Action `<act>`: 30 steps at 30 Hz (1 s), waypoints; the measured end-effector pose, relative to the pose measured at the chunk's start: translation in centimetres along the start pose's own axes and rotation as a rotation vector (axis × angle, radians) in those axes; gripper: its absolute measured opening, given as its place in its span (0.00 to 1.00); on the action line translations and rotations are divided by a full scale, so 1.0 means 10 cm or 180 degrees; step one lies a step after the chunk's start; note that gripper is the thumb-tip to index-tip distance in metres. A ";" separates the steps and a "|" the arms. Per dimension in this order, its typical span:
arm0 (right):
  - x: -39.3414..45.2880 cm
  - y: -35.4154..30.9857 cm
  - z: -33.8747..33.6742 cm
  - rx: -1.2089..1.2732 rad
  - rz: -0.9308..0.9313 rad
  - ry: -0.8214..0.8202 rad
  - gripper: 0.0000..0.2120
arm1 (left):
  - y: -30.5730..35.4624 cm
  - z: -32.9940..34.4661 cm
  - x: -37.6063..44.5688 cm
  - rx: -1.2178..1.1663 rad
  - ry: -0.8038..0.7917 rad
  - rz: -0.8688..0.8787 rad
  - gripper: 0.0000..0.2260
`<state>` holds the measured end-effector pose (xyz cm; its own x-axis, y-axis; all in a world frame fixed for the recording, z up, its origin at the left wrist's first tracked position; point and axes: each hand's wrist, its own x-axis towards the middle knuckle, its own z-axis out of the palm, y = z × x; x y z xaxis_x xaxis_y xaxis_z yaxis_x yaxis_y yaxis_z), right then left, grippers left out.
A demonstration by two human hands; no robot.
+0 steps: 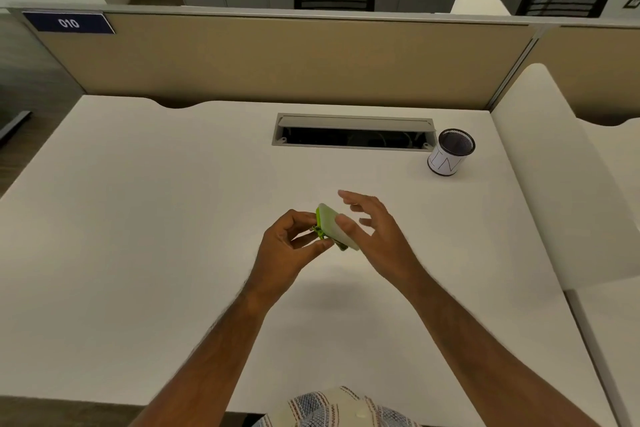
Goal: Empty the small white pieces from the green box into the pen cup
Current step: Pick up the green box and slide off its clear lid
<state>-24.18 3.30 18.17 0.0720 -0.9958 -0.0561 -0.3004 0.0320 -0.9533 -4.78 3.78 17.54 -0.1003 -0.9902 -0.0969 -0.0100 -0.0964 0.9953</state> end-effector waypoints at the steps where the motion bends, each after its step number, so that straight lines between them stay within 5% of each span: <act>1: -0.01 0.00 -0.01 -0.0141 -0.0151 -0.0049 0.21 | 0.00 0.01 0.00 -0.0012 0.0033 0.0011 0.14; 16: -0.08 -0.04 0.07 -0.2046 -0.1192 -0.0019 0.24 | -0.06 0.07 0.03 0.0164 0.0145 0.0130 0.11; 30: -0.06 -0.04 0.04 -0.1868 -0.1111 -0.0272 0.22 | -0.05 0.09 -0.01 0.0106 0.0161 0.0111 0.10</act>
<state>-23.69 3.92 18.49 0.3259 -0.9283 0.1788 -0.7097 -0.3652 -0.6025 -5.62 4.00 17.02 -0.0508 -0.9968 -0.0611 -0.0406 -0.0590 0.9974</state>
